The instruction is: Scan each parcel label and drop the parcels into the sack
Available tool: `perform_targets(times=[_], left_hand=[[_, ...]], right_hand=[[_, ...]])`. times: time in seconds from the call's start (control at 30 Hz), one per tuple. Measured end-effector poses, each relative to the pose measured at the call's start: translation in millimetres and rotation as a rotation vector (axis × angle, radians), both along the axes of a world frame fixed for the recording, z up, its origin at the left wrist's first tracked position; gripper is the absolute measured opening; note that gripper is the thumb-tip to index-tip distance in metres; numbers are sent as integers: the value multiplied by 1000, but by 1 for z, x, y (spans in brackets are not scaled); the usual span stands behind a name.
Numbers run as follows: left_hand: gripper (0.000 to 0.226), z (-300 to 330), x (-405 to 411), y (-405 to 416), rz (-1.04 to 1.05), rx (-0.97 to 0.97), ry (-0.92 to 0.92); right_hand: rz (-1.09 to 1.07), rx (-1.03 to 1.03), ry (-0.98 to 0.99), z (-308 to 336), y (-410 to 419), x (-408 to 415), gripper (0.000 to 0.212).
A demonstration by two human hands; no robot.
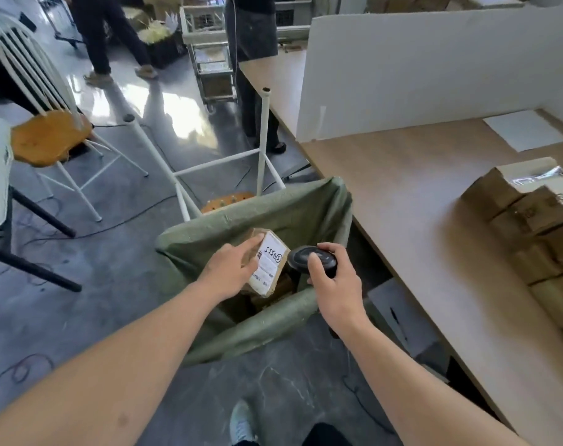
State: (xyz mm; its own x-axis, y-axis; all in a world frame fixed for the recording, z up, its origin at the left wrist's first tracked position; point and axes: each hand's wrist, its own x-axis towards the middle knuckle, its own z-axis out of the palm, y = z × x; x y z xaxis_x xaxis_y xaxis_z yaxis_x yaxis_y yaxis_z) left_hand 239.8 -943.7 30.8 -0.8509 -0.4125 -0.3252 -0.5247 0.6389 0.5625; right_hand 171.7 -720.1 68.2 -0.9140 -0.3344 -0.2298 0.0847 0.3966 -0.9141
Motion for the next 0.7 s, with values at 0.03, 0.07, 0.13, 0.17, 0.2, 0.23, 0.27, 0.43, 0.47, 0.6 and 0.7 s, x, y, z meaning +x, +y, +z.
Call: perform_targets(times=[0.03,0.07,0.13,0.17,0.2,0.23,0.27,0.43,0.47,0.6,0.7], left_hand=[[56,-6,-2,-6,-6,-4,-22],[56,-12,-5,-10,-13,-7,-43],[56,-25,-13,-16,-34,-18,-85],[57,-33,-17,-18,-45,-22,-108],[57,-41,-21,-20,-52,-24,-133],[57,-49,-26,-22,-55,-28,-157],[58,-57,-31,-22,-54,-32,-177],[59,-93,-44,-22,-10,-59,-281],[59,-100,-44,-22,6,-67,-313],[57,-120,-41,-22,45,-104,-434],[53,-128,-37,-19,15,-138,-498]], right_hand=[[-10,8,-12,-3,-6,-1,22],[-19,18,-24,-7,-11,-4,22],[-28,41,-48,-18,-20,-10,23],[-32,50,-61,-24,-24,-14,23],[-33,56,-74,-30,-27,-19,23],[-30,61,-85,-37,-30,-24,23],[-26,68,-96,-43,-33,-29,23],[-6,72,-167,-77,-45,-53,23],[-2,73,-179,-83,-46,-56,22],[29,66,-236,-99,-54,-65,21],[58,66,-245,-104,-58,-67,22]])
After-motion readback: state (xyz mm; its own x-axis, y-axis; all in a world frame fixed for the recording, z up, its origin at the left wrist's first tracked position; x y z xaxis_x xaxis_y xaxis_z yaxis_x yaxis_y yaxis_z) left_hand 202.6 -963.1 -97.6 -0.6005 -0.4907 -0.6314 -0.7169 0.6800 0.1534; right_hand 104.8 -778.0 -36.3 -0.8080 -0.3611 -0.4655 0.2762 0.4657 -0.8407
